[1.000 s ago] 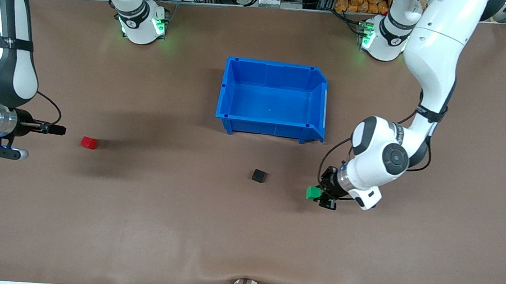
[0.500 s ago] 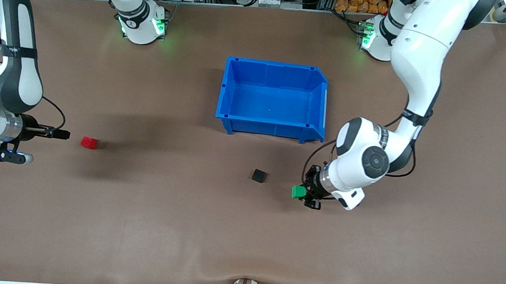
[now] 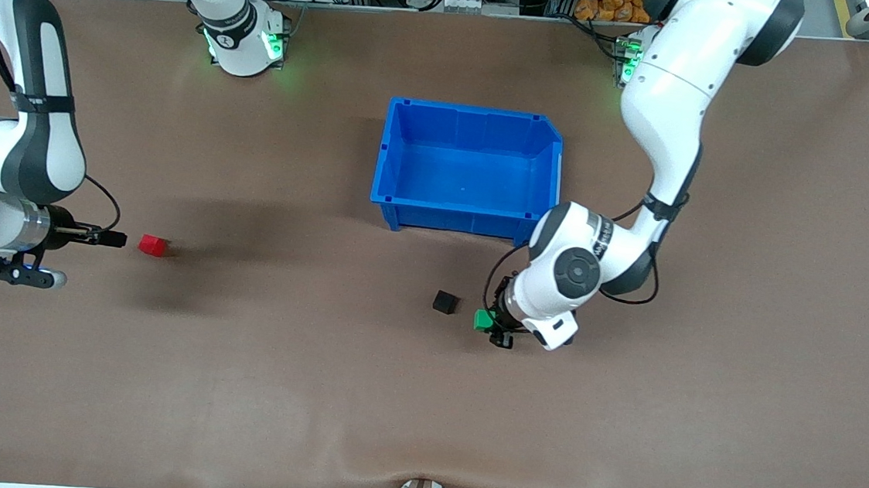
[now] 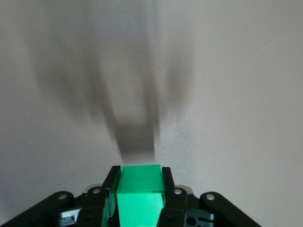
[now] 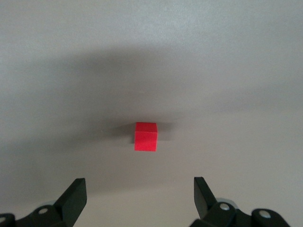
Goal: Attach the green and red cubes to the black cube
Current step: 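Carry the green cube with the left gripper toward the black cube, then set the green cube beside the black cube while the right gripper grasps the red cube, then lift the red cube with the right gripper while the left gripper withdraws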
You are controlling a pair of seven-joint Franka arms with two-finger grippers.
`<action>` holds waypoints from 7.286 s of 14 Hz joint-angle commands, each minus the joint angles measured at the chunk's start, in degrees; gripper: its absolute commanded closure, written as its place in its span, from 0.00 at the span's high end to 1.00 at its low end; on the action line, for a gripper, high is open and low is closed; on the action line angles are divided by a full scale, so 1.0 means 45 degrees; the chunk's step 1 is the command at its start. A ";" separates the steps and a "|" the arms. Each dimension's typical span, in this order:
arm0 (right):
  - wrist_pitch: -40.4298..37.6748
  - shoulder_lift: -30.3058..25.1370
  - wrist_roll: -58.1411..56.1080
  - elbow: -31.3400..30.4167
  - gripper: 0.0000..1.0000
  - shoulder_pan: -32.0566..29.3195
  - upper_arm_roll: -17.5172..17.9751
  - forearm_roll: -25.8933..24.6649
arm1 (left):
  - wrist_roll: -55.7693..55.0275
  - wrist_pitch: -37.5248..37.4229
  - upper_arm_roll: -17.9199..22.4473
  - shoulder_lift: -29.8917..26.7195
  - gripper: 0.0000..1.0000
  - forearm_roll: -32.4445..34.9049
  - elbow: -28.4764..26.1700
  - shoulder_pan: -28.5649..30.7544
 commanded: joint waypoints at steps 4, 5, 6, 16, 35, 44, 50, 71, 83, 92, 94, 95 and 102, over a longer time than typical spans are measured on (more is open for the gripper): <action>0.0166 0.0128 -0.0105 -0.0123 1.00 -0.0274 0.0184 0.0210 | -0.0408 -0.0259 0.0397 0.0703 0.00 -0.0033 0.0792 -0.0570; 0.0186 0.0225 -0.0105 -0.0123 1.00 -0.0274 0.0164 0.0230 | -0.0603 -0.0259 0.0397 0.0781 0.00 -0.0033 0.0889 -0.0648; 0.0186 0.0284 -0.0105 -0.0123 1.00 -0.0294 0.0164 0.0307 | -0.0875 -0.0259 0.0416 0.0820 0.00 -0.0033 0.0929 -0.0668; 0.0576 0.1065 -0.0144 -0.0123 1.00 -0.0450 0.0164 0.0757 | -0.2088 -0.0181 0.0690 0.1055 0.00 -0.0033 0.1085 -0.1391; 0.2762 0.2061 -0.0066 -0.0826 1.00 -0.0469 0.0164 0.0777 | 0.0076 -0.2404 0.0709 -0.0758 1.00 0.1158 0.1046 -0.0748; 0.3640 0.2569 -0.0066 -0.1235 1.00 -0.0528 0.0164 0.1109 | 0.7256 -0.6347 0.0690 -0.4215 1.00 0.1158 0.0695 0.1673; 0.4014 0.2589 -0.0046 -0.1412 0.98 -0.0528 0.0164 0.1206 | 1.1346 -0.8147 0.0690 -0.5701 1.00 0.1566 0.0559 0.3159; 0.3585 0.2667 0.0499 -0.1354 0.00 -0.0528 0.0164 0.1460 | 2.2771 -0.9751 0.0690 -0.9120 1.00 0.3775 -0.0223 0.6849; 0.3058 0.2531 0.3917 -0.1178 0.00 -0.0372 0.0203 0.1480 | 2.3283 -0.8566 0.0162 -1.2512 1.00 0.2662 -0.3923 0.6482; 0.2451 0.2395 0.6395 -0.0865 0.00 -0.0158 0.0262 0.1480 | 2.3262 -0.8911 0.0124 -1.2793 1.00 0.2701 -0.4129 0.6323; 0.2432 0.2355 0.6904 -0.0865 0.00 -0.0118 0.0301 0.1519 | 2.3243 -0.8911 0.0124 -1.2754 1.00 0.2701 -0.4013 0.6305; 0.2393 0.2336 0.7158 -0.0865 0.00 -0.0060 0.0320 0.1751 | 2.3185 -0.8911 0.0124 -1.2715 1.00 0.2701 -0.3858 0.6285; 0.2354 0.2277 0.8505 -0.0846 0.00 0.0253 0.0320 0.2222 | 2.3068 -0.9770 0.0065 -1.2383 1.00 0.3343 -0.3817 0.6207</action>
